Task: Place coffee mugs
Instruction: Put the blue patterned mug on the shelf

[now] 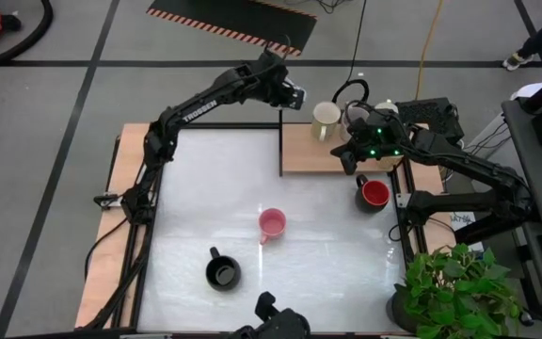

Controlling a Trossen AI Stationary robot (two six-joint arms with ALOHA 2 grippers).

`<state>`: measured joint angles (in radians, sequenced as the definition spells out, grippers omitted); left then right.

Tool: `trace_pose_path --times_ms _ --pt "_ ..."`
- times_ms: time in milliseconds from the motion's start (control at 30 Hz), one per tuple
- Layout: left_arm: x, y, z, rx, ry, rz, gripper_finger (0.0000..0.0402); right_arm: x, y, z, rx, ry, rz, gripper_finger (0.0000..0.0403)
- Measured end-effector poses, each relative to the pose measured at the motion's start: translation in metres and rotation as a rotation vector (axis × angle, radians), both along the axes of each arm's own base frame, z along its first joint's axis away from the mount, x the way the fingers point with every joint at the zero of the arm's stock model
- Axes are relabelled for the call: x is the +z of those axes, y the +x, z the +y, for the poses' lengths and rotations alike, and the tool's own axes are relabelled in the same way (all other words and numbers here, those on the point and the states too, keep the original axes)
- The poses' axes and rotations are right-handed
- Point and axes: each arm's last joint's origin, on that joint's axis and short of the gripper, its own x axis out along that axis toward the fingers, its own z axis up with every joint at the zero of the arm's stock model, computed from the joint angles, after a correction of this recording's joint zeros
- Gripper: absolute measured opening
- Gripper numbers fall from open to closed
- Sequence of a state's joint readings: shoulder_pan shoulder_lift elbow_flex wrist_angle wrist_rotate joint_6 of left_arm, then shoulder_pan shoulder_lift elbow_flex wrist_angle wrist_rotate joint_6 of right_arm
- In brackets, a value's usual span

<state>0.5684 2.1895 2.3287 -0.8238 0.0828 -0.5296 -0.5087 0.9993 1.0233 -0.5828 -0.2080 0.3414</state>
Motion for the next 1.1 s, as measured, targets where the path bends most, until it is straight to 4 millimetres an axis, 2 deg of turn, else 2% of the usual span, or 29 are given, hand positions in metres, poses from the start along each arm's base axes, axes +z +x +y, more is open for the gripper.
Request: trace_pose_path --times_ms 133,400,567,1100 --pt "0.002 0.007 -0.01 -0.035 0.003 -0.022 0.0022 0.0 0.0 0.0 0.007 -0.015 0.002 0.0" --pt "-0.012 0.016 -0.029 -0.039 0.009 0.101 0.0033 0.0 0.0 0.001 0.002 0.028 -0.006 0.0" --pt "-0.013 0.021 -0.034 -0.049 0.039 0.108 0.0054 -0.002 -0.002 0.003 0.03 0.073 0.008 0.0" --pt "-0.017 0.03 -0.045 -0.061 0.142 0.158 0.0062 -0.003 0.001 0.013 0.07 0.086 0.026 0.0"
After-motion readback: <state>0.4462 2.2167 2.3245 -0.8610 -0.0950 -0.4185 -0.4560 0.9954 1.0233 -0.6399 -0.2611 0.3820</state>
